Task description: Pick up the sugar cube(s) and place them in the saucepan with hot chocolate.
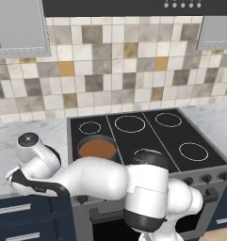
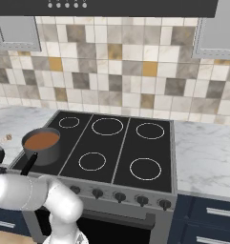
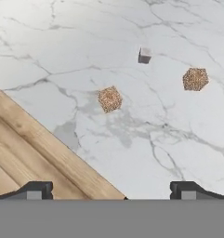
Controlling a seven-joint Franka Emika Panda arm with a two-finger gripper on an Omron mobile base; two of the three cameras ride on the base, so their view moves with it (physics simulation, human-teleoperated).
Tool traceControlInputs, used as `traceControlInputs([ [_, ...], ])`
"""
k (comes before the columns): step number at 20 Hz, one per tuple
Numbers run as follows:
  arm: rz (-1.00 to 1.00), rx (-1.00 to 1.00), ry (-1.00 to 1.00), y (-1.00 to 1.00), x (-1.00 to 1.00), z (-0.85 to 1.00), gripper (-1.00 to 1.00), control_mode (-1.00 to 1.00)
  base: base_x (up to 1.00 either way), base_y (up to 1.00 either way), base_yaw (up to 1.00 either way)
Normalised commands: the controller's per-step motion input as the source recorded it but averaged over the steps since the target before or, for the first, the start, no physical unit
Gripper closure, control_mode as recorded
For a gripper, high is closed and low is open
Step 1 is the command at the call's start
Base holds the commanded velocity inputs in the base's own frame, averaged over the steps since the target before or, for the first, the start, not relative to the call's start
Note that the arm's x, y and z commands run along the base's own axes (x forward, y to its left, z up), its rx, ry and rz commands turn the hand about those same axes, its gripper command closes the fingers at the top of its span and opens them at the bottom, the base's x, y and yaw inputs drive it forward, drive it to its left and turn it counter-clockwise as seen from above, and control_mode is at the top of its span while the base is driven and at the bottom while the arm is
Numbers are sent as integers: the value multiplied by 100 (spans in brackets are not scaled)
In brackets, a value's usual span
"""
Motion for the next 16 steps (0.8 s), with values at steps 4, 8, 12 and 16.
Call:
traceControlInputs([
  [4,-8,1,2,8,20,12,-100,-100,0,0,0],
  [8,-1,0,9,0,25,-3,-100,-100,0,0,0],
  [12,0,0,2,0,23,-15,-100,-100,0,0,0],
  [16,0,0,0,0,8,-25,-100,-100,0,0,0],
])
